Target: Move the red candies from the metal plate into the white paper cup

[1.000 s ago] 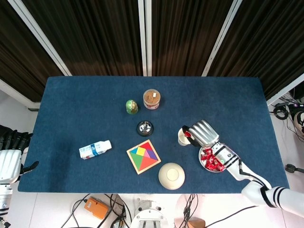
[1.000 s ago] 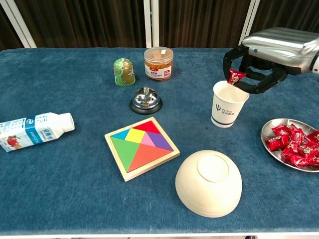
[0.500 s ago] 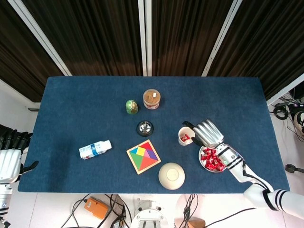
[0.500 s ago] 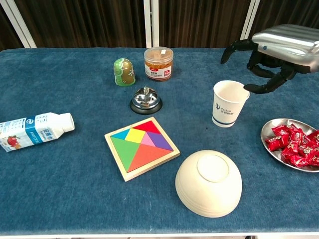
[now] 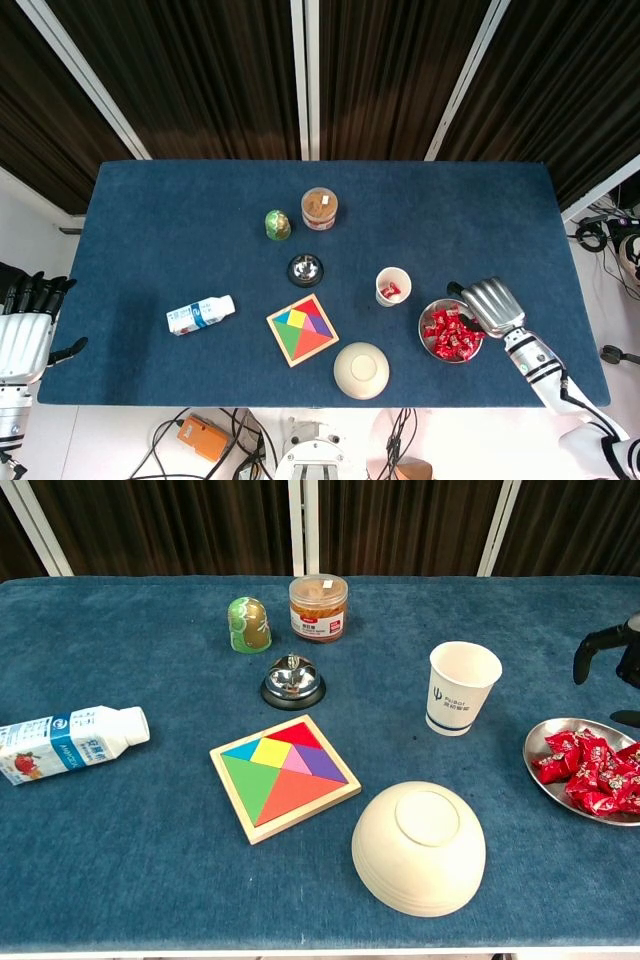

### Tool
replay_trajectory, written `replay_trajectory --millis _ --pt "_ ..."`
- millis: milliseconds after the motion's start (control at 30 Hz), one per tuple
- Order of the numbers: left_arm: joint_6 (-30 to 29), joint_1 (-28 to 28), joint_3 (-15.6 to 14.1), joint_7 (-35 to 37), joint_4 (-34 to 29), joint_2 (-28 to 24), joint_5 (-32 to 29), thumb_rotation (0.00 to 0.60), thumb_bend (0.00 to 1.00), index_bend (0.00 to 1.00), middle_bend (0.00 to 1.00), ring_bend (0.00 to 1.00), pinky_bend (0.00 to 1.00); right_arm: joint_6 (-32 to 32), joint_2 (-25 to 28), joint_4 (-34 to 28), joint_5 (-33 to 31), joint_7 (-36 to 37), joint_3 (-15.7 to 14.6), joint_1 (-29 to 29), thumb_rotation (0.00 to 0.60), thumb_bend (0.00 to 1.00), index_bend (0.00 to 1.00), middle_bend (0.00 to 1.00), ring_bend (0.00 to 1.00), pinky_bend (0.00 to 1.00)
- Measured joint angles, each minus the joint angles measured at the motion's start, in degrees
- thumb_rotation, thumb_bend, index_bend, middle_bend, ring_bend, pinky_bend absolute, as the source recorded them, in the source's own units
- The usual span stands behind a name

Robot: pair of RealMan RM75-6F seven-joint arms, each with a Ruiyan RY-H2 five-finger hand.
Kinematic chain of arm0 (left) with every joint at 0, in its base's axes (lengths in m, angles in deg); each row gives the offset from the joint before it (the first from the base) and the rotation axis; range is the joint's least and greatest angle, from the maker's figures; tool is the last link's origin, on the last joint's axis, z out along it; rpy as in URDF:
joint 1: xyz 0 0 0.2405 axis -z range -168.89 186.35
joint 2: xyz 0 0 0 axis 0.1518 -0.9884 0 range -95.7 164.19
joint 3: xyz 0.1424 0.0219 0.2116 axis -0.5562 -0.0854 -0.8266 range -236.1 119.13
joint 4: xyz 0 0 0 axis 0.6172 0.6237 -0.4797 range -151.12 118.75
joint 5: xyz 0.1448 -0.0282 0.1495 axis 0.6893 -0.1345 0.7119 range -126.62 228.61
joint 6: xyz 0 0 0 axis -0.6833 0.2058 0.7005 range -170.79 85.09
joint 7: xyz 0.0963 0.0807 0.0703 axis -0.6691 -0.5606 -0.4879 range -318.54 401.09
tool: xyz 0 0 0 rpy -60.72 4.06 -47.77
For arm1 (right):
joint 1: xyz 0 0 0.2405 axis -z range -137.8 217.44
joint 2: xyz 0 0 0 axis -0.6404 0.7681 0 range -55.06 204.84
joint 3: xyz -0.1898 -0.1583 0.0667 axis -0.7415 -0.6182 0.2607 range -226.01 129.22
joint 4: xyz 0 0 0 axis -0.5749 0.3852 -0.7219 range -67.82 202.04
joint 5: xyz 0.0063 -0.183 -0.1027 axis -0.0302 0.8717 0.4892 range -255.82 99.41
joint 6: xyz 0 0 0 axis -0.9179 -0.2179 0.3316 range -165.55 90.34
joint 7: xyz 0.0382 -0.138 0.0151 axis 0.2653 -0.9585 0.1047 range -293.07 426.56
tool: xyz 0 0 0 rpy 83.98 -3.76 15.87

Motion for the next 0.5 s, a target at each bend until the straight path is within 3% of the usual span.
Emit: replay_trajectory --millis 500 --pt "-0.4 -0.5 -0.1 0.1 0.0 -0.1 -0.2 0.6 0.0 0.17 0.16 0.05 0.0 -5.4 -3.7 4.5 -2.2 -1.0 -0.5 -1.1 0.6 0.44 0.49 0.92 1.0 1.0"
